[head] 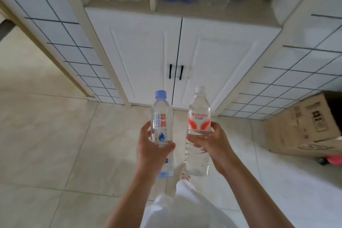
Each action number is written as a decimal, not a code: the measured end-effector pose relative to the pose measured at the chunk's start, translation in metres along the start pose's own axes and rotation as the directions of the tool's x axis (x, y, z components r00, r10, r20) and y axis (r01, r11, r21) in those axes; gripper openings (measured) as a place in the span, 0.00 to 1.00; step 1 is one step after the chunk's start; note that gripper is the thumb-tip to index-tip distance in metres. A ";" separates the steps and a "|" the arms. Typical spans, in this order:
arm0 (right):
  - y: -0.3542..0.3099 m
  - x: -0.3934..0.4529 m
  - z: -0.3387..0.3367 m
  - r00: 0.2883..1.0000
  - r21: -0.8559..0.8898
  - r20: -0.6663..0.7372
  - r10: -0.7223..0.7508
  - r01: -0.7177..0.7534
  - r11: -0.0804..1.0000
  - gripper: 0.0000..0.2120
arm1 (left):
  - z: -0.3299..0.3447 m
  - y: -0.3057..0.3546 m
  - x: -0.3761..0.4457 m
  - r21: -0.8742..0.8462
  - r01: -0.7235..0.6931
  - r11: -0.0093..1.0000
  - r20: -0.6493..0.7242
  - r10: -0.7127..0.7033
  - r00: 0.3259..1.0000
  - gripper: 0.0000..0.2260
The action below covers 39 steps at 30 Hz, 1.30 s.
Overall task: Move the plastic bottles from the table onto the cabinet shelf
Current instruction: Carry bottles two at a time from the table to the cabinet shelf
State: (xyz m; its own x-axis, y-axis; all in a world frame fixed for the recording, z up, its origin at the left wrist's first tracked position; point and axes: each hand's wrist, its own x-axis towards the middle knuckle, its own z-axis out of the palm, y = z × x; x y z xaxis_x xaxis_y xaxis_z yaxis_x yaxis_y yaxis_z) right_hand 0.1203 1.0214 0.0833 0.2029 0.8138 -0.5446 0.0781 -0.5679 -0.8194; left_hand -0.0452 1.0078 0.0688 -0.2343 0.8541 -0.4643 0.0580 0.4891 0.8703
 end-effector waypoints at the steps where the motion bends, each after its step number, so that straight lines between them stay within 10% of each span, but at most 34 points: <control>1: -0.006 0.011 -0.010 1.000 0.001 0.002 -0.006 0.006 1.000 0.25 | 0.014 0.009 0.006 -0.004 -0.006 1.000 0.010 0.006 1.000 0.36; 20: -0.130 0.201 -0.136 0.993 0.067 -0.080 -0.092 0.098 0.993 0.38 | 0.196 0.158 0.143 0.005 -0.166 0.986 0.098 0.165 0.981 0.35; 30: -0.214 0.302 -0.162 0.968 -0.004 -0.091 -0.235 0.236 0.972 0.25 | 0.245 0.241 0.244 0.102 -0.270 0.957 0.209 0.245 0.947 0.30; 39: -0.277 0.337 -0.191 0.894 -0.051 -0.226 -0.387 0.386 0.921 0.33 | 0.281 0.303 0.290 0.027 -0.505 0.863 0.250 0.483 0.839 0.34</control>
State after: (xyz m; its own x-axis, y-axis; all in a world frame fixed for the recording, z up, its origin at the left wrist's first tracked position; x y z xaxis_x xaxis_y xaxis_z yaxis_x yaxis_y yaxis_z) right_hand 0.3535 1.4288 0.1608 0.3715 0.9194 -0.1294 0.2000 -0.2153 -0.9558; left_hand 0.1773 1.4535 0.1521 0.0743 0.9972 -0.0099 0.1943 -0.0048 0.9809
